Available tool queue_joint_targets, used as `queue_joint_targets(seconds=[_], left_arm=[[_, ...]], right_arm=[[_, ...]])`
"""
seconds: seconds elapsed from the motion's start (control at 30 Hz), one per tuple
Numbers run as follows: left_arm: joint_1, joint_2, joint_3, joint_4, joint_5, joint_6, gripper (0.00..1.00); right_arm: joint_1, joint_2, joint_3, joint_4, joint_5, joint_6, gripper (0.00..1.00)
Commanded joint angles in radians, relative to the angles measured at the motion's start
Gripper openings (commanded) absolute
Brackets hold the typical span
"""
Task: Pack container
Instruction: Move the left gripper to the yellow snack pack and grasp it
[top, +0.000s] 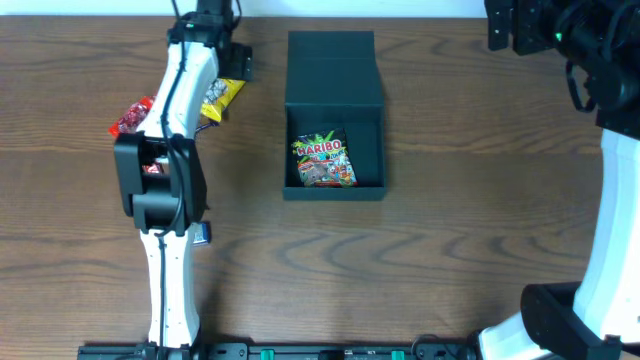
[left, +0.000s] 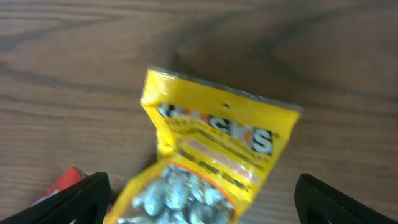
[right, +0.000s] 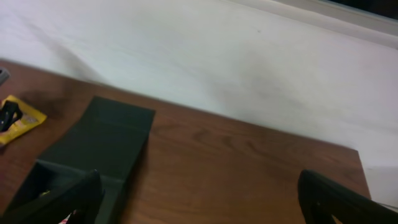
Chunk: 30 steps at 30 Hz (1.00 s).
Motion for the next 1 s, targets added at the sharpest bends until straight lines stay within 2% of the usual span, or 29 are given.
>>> queue_joint_targets(seconds=[0.0,0.37,0.4,0.47,0.5,0.63,0.73,0.97], left_arm=[[0.032,0.035,0.013,0.01,0.055,-0.018,0.95],[0.042,0.087,0.013,0.022,0.084,-0.018,1.0],[0.045,0.091,0.013,0.019,0.084,-0.018,0.94],[0.05,0.099,0.013,0.011,0.084,-0.018,0.93],[0.051,0.1,0.013,0.002,0.084,-0.018,0.9],[0.052,0.104,0.013,-0.023,0.084,-0.017,0.52],[0.052,0.104,0.013,-0.037,0.084,-0.018,0.29],[0.052,0.099,0.02,-0.056,0.084,-0.018,0.14]], right_arm=[[-0.013,0.004,0.0,0.006,-0.028,-0.007,0.99],[-0.013,0.004,0.0,0.008,-0.028,-0.007,0.99],[-0.013,0.004,0.0,0.008,-0.028,-0.007,0.99],[-0.013,0.004,0.0,0.008,-0.028,-0.007,0.99],[-0.013,0.004,0.0,0.008,-0.028,-0.007,0.99],[-0.013,0.004,0.0,0.008,-0.028,-0.007,0.99],[-0.013,0.004,0.0,0.008,-0.028,-0.007,0.99],[-0.013,0.004,0.0,0.008,-0.027,-0.008,0.99]])
